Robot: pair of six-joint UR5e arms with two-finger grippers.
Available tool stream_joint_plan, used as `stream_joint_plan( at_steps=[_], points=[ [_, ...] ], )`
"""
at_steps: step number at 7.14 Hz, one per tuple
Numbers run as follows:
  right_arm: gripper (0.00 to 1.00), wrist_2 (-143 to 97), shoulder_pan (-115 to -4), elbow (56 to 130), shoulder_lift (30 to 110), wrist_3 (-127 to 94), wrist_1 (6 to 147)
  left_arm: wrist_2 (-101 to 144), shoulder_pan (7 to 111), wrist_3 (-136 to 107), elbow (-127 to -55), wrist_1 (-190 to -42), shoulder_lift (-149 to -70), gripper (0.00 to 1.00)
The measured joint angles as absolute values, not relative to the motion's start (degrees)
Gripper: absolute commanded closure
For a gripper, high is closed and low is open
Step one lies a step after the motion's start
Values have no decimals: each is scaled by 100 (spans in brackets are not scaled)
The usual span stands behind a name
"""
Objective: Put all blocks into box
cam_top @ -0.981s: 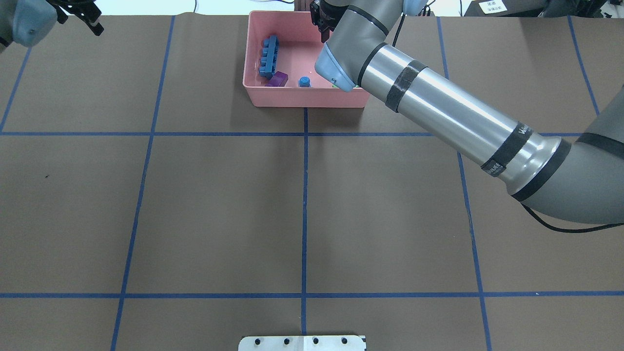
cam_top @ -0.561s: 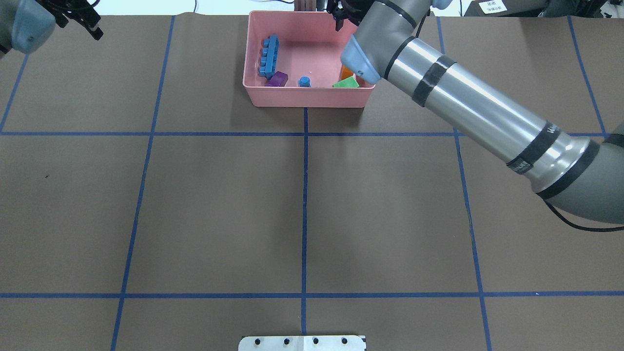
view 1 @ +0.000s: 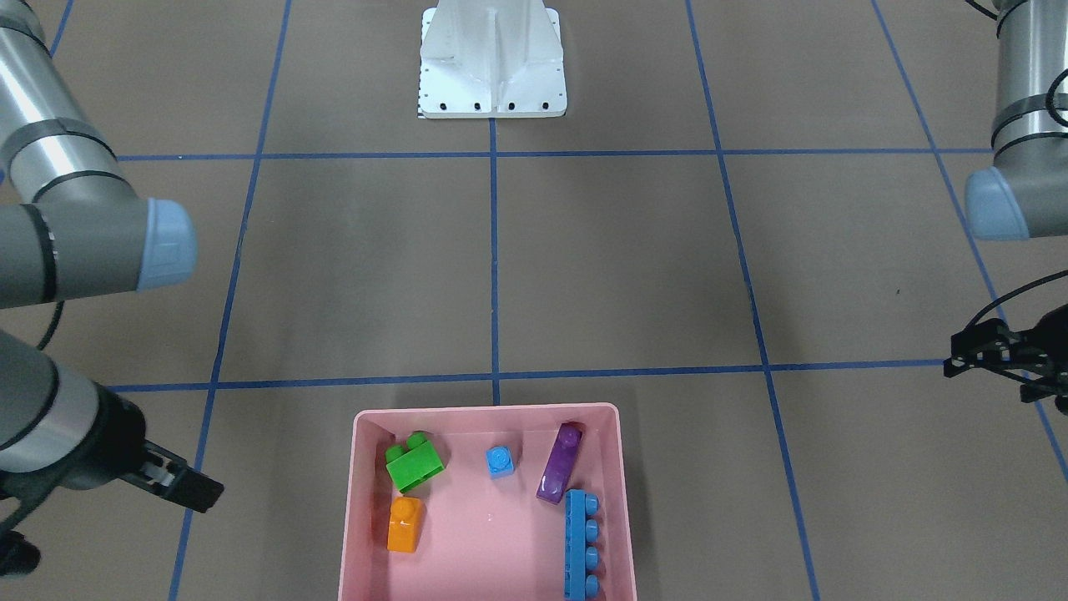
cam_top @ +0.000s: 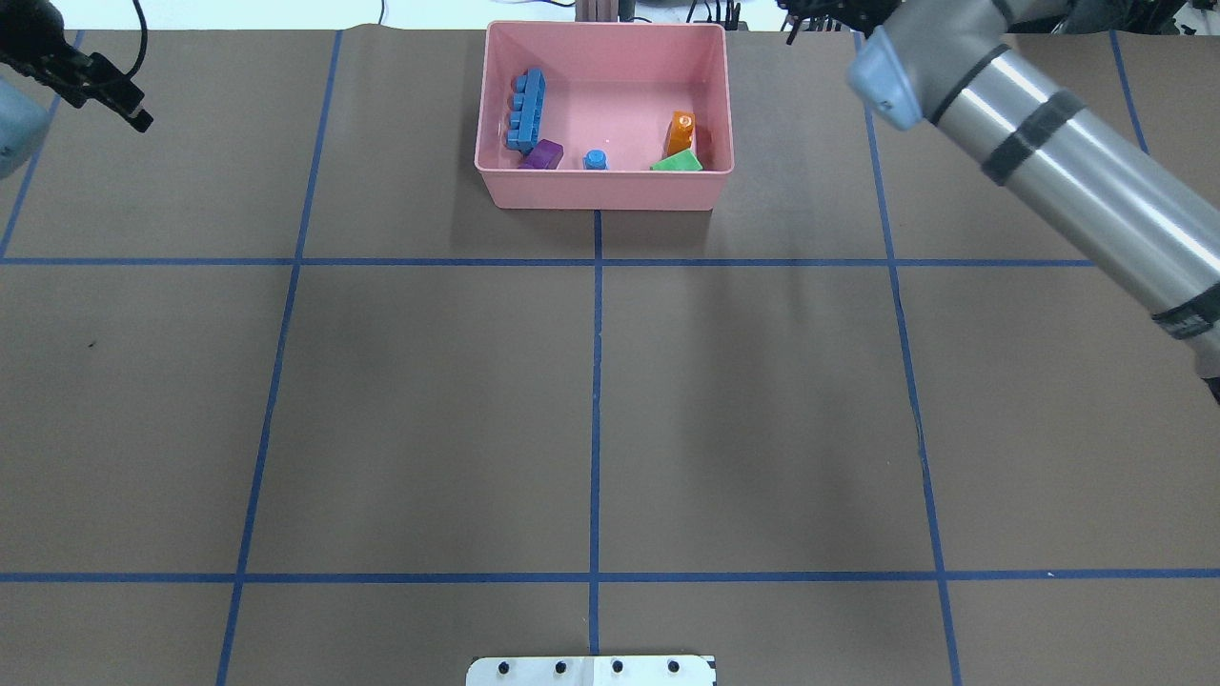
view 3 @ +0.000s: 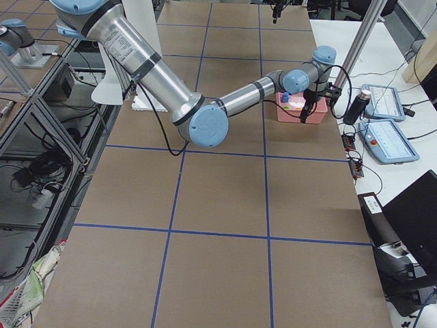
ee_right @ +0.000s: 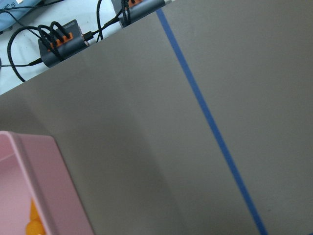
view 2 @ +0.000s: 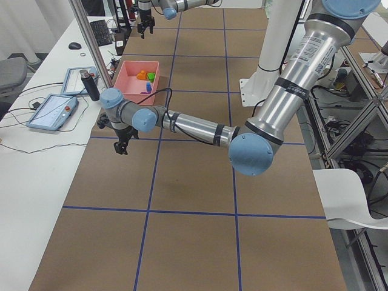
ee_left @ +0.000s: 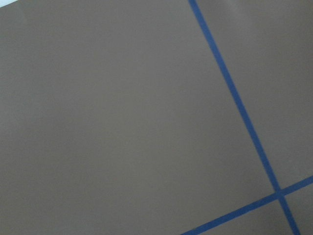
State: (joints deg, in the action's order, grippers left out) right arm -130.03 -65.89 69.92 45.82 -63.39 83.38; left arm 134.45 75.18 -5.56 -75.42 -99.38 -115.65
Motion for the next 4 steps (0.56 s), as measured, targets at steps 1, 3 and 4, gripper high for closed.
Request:
stream_joint_plan(
  at_steps=[1,3,4],
  points=[
    [0,-13142,-6812,7123,4905,-5753,8335,13411,7760,-391,-7528,-9923,-11310,0],
    [0,-13380,-7309,7341,5577,-4383,8334,13369,8152,753,-7508,-9229,-10856,0],
    [0,-13486,-7651,7442,5954,-3581,8337,13342,8476,1267,-7544,-8622,-10744,0]
  ],
)
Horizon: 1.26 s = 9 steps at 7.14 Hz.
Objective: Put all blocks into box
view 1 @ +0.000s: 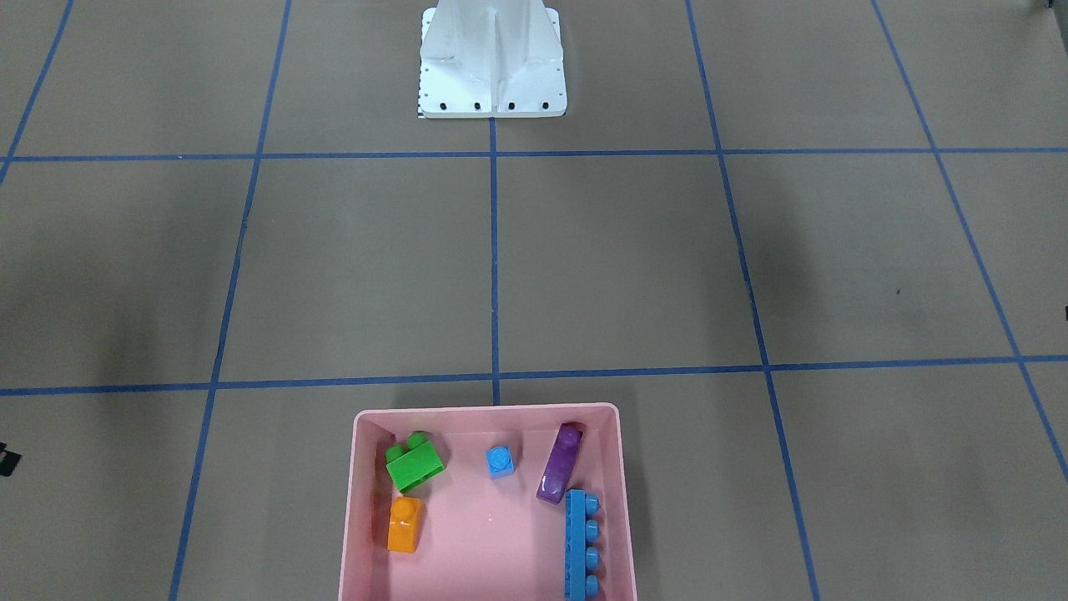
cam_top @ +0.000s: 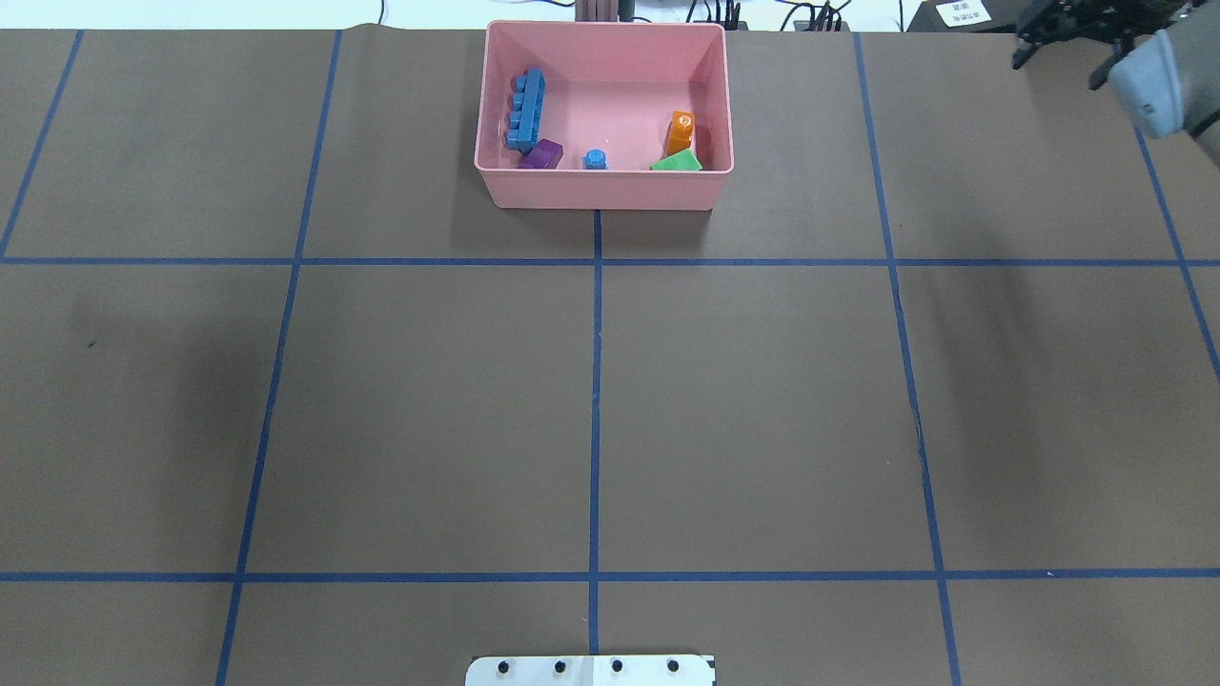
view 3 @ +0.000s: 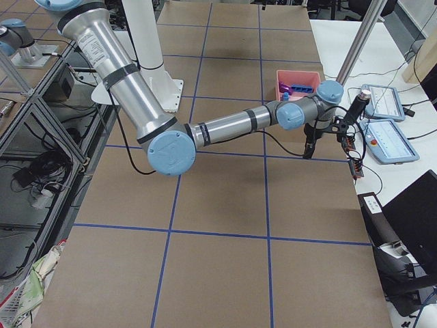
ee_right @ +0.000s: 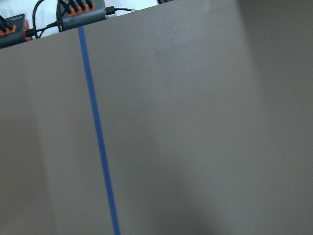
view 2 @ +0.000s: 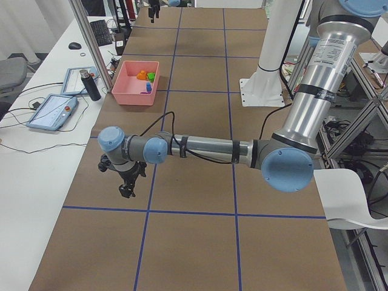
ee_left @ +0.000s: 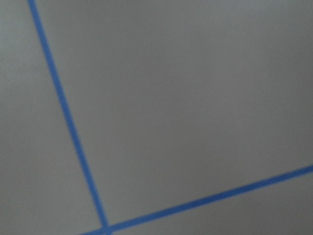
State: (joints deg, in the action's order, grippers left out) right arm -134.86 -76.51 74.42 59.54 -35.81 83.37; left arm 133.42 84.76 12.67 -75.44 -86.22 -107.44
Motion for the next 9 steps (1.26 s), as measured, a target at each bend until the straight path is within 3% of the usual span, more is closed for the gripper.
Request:
stream_joint_plan(
  at_steps=[4,6,9],
  points=[
    [0,-13535,-8874,7772,7611,-200,8342,13295,9044,1839,-8275,-7914,-10226,0],
    [0,-13301,-9032,8544,8438,51,8559,13299,9058,1799,-8795,-7900,-9948,0],
    [0,-13092,-8890,9606,8874,-465,9237,13323,9045,1225,-9452,-7909,-9557,0]
  ],
)
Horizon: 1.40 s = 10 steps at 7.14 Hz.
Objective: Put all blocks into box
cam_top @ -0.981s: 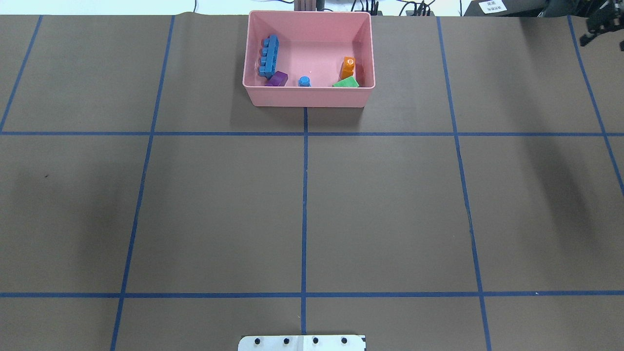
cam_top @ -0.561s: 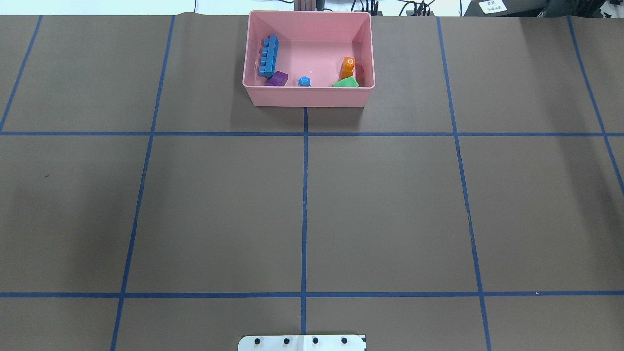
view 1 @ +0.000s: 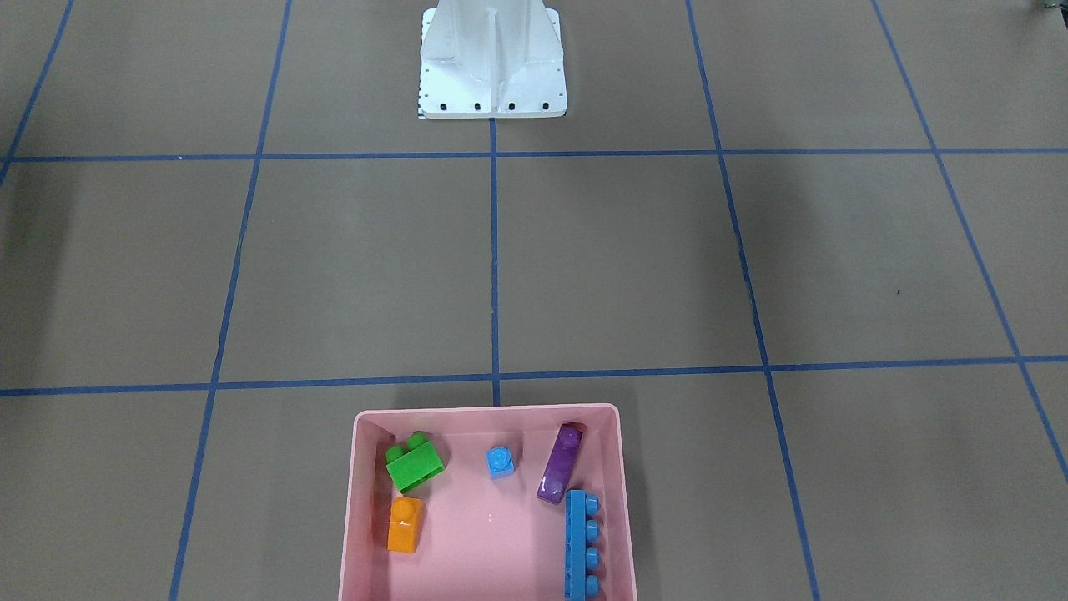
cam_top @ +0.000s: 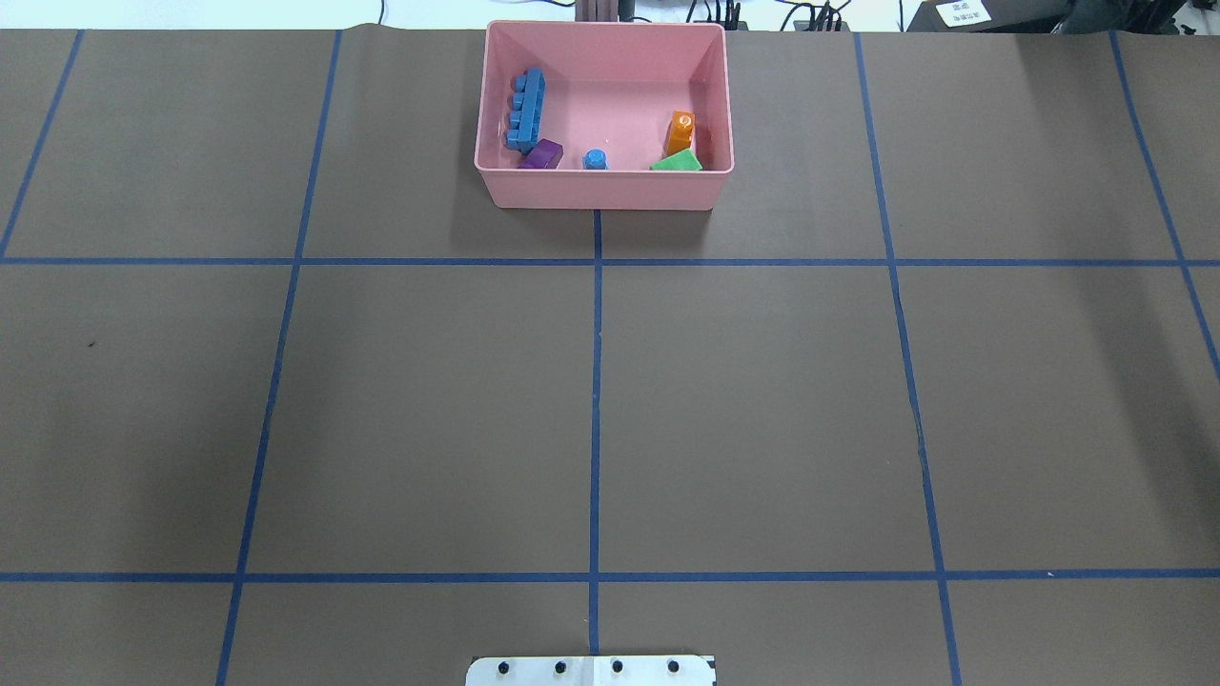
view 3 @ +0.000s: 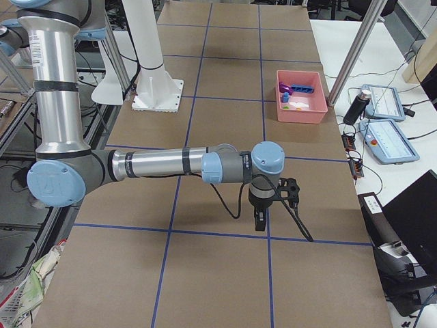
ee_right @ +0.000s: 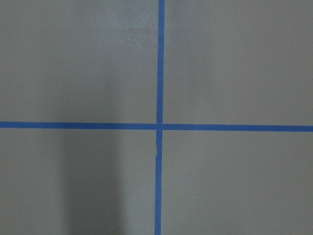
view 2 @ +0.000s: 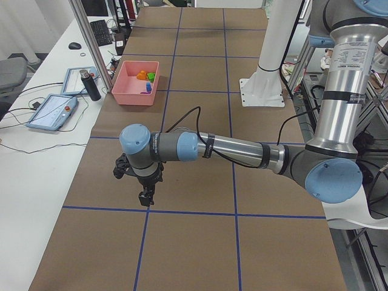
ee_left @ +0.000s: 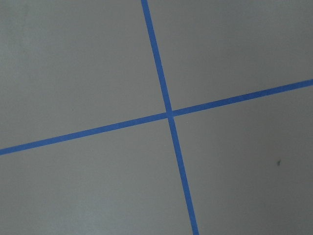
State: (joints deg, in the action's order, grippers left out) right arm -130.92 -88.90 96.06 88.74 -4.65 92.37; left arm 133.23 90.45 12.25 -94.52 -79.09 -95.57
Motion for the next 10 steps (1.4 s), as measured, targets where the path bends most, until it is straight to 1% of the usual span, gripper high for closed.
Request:
stream_joint_plan(
  at_steps=[1,3,10],
  points=[
    [0,-13090,-8833,9749,8983,-537,9268,13333,9035,1180,-9633,-7937,-9387,0],
    [0,-13112,-8742,9825,9052,-631,9266,13346,9021,1162,-9765,-7980,-9262,0],
    [0,-13122,-8589,9834,9042,-675,9246,13351,9017,1160,-9826,-8101,-9231,0]
  ],
)
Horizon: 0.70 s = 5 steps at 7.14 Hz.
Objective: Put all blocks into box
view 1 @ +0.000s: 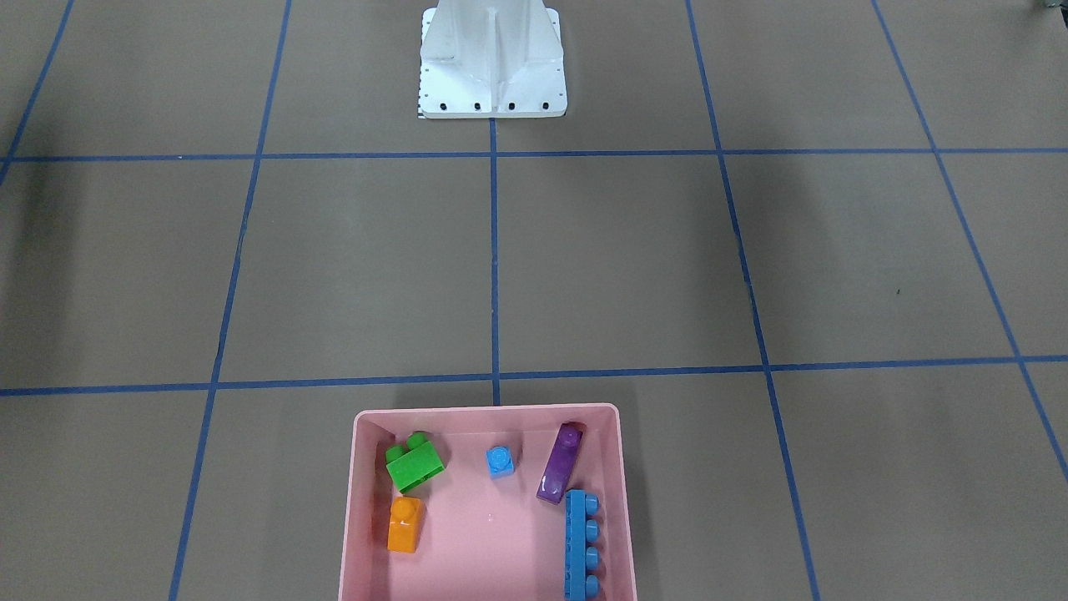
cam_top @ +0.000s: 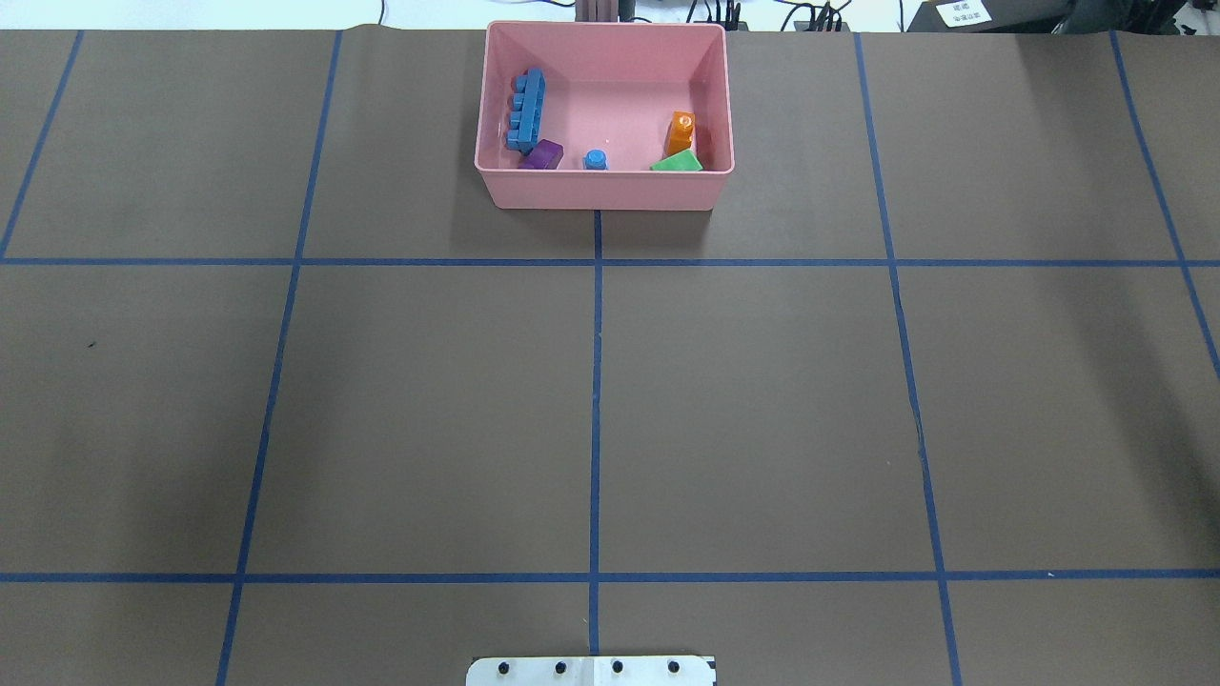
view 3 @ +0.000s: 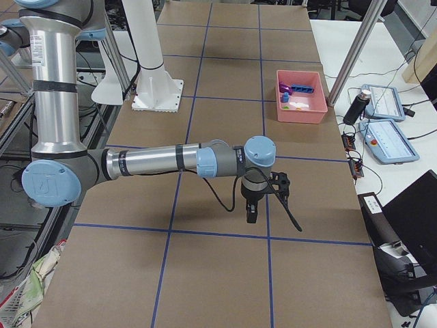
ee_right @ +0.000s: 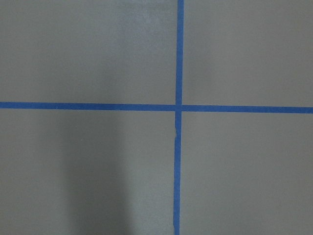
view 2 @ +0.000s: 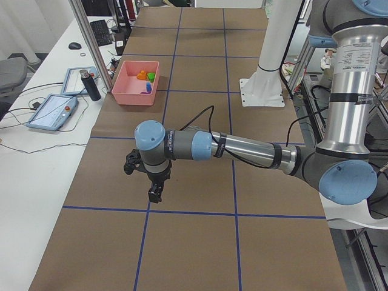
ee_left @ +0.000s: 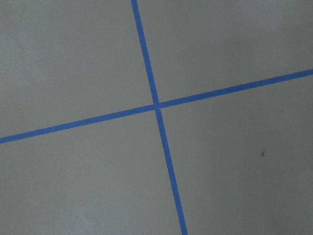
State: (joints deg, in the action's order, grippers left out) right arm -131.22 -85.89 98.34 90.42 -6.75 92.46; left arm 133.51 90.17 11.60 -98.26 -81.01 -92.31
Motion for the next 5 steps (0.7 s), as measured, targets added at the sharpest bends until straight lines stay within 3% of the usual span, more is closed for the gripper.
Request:
stream_joint_plan(
  at_steps=[5],
  points=[
    [0,-13122,-8498,9822,9032,-734,9246,13351,9012,1160,-9826,-8119,-9237,0]
  ],
)
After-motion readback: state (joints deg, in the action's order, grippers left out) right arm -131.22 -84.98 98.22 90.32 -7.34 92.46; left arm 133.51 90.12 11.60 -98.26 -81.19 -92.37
